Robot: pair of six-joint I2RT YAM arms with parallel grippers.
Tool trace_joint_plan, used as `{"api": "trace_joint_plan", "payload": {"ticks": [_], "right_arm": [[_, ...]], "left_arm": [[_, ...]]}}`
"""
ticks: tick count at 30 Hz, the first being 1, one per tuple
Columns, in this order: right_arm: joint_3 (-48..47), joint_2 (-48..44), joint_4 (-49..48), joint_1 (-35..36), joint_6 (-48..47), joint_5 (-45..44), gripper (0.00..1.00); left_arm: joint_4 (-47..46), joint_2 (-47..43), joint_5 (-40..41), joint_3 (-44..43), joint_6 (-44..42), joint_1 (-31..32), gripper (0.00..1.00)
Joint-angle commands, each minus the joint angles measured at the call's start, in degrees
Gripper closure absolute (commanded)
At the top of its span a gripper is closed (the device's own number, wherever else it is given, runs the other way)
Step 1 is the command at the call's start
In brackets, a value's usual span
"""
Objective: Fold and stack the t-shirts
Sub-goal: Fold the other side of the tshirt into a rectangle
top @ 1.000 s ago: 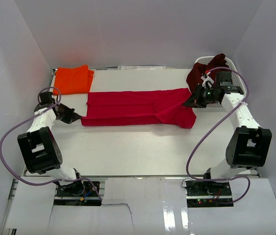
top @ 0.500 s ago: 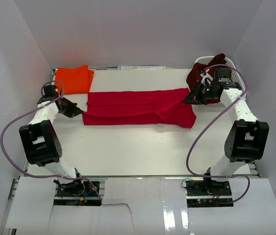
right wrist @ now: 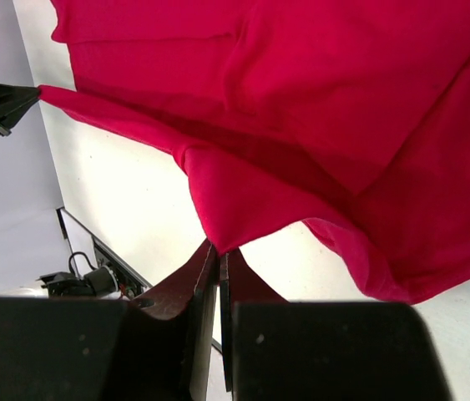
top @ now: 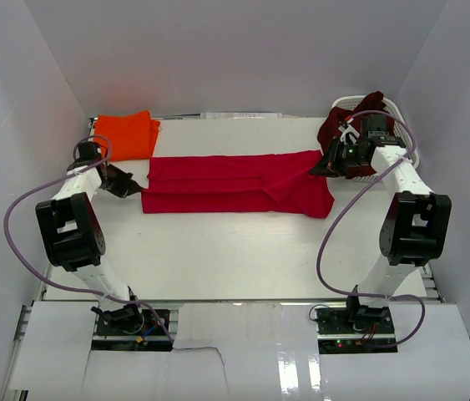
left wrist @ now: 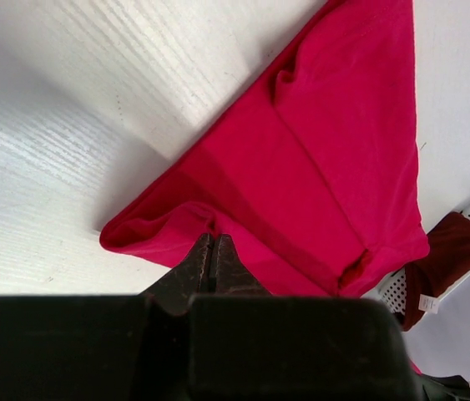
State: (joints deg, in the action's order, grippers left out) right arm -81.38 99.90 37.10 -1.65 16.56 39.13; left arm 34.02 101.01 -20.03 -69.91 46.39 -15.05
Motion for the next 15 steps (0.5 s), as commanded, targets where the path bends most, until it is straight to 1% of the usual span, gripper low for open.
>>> {"api": "trace_joint_plan", "payload": {"ticks": [1, 15], "right_arm": [[-2.81, 0.82, -2.03, -0.46, 0.41, 0.24, 0.92], [-5.98, 4.07, -2.65, -0.55, 0.93, -1.69, 0.92]], "left_arm": [[-0.53, -0.12, 1.13, -3.13, 0.01, 0.81, 1.00], [-0.45, 2.43, 2.80, -6.20, 0.01, 2.04, 1.00]]}}
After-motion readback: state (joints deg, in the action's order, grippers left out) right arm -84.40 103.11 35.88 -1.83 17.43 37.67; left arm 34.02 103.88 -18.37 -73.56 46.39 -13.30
